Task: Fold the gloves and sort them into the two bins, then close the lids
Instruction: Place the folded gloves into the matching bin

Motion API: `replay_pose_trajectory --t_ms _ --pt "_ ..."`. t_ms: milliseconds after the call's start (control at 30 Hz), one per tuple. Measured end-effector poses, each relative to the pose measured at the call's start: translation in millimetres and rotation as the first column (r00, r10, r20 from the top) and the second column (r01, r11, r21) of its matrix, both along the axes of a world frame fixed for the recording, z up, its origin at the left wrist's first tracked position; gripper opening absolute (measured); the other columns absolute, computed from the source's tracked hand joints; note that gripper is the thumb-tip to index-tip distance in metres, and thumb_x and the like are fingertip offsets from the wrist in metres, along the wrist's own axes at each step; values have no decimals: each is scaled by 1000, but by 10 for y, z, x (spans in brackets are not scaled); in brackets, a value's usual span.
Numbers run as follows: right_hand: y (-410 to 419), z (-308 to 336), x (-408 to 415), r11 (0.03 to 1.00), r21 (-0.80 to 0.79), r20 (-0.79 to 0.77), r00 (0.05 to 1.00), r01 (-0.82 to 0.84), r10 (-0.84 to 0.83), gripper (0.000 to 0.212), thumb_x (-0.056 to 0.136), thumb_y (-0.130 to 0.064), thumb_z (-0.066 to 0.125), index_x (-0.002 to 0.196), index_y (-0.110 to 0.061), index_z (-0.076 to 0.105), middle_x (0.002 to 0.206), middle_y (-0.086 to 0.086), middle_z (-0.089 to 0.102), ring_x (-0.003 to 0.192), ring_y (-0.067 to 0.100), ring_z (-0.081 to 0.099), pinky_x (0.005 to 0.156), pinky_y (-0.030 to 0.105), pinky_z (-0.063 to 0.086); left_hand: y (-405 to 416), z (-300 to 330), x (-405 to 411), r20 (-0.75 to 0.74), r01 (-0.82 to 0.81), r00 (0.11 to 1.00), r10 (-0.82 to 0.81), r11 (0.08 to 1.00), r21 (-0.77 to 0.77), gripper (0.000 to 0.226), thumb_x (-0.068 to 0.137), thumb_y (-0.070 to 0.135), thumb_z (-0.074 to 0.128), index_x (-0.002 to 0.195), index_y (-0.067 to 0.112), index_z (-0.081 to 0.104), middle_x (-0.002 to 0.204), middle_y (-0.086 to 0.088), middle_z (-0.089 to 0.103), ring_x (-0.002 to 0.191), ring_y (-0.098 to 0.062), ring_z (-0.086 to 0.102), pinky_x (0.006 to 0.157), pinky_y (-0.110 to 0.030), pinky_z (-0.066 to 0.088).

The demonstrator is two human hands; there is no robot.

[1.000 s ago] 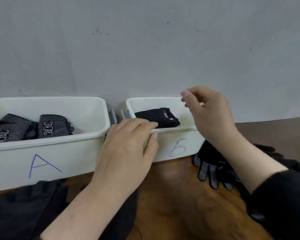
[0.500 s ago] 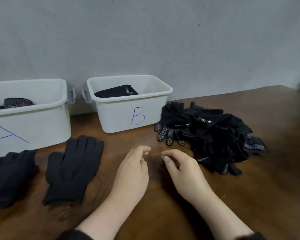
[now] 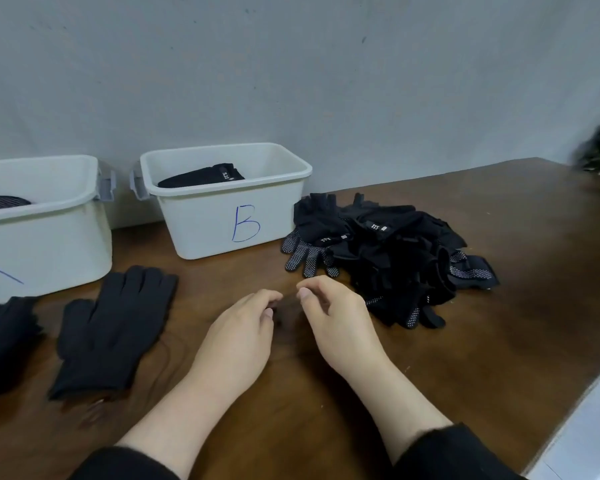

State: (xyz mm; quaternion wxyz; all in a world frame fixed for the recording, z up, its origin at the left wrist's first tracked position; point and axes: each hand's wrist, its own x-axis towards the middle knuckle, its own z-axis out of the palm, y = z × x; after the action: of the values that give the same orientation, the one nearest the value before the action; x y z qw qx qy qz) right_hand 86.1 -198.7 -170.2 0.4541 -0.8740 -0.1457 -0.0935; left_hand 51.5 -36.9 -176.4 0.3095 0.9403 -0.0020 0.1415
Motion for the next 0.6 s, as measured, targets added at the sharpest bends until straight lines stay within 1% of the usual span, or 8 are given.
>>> replay_pose_trajectory --t_ms 67,167,233,300,333,400,500,600 --pt "-22 47 41 1000 -3 79 997 16 -16 16 101 -27 59 112 -24 70 102 -14 68 95 1 62 86 19 50 1 7 10 28 -5 1000 6 1000 -13 29 104 23 45 127 32 58 123 17 62 114 -4 56 92 -19 41" --pt "-70 227 298 996 -23 270 960 89 -79 16 97 -21 66 112 -17 71 103 -5 68 94 9 62 89 25 50 31 38 29 86 -15 996 14 1000 12 28 103 26 46 128 29 60 120 15 62 111 -5 57 91 -20 43" --pt "-109 390 592 980 -117 328 938 161 -115 22 97 -22 66 117 -15 70 111 -1 68 104 17 62 96 34 47 70 73 34 106 -21 994 18 1000 21 30 104 30 44 130 28 59 120 15 62 108 -5 58 92 -23 47" --pt "-133 549 890 923 -296 302 941 245 -153 30 98 -28 62 126 -18 65 123 0 64 116 23 59 100 43 40 106 101 35 112 -24 993 22 1000 13 31 104 32 43 131 30 57 119 16 61 106 -4 58 91 -27 50" --pt "-135 602 1025 871 -403 277 945 281 -176 30 99 -31 60 126 -20 64 123 0 63 117 26 57 99 46 37 119 109 34 112 -23 993 21 1000 11 32 104 33 42 132 31 57 119 17 61 105 -3 58 90 -28 51" --pt "-109 653 1225 755 -571 257 944 322 -209 23 99 -38 59 113 -21 63 111 0 64 109 29 58 93 47 34 139 119 33 107 -18 994 17 1000 9 32 104 35 41 133 34 55 120 19 59 104 0 57 90 -28 52" --pt "-40 643 1381 657 -665 261 935 355 -240 22 98 -42 60 97 -20 61 94 0 65 98 31 61 89 46 32 157 126 31 120 -4 993 6 1000 -17 33 104 37 41 134 35 54 121 21 59 105 2 56 90 -26 52" --pt "-36 590 1457 619 -697 250 932 362 -263 19 98 -38 60 100 -21 69 96 1 66 96 31 61 89 46 33 179 112 47 162 13 987 -8 1000 -26 32 104 37 42 133 34 56 118 21 60 103 3 55 88 -23 51"
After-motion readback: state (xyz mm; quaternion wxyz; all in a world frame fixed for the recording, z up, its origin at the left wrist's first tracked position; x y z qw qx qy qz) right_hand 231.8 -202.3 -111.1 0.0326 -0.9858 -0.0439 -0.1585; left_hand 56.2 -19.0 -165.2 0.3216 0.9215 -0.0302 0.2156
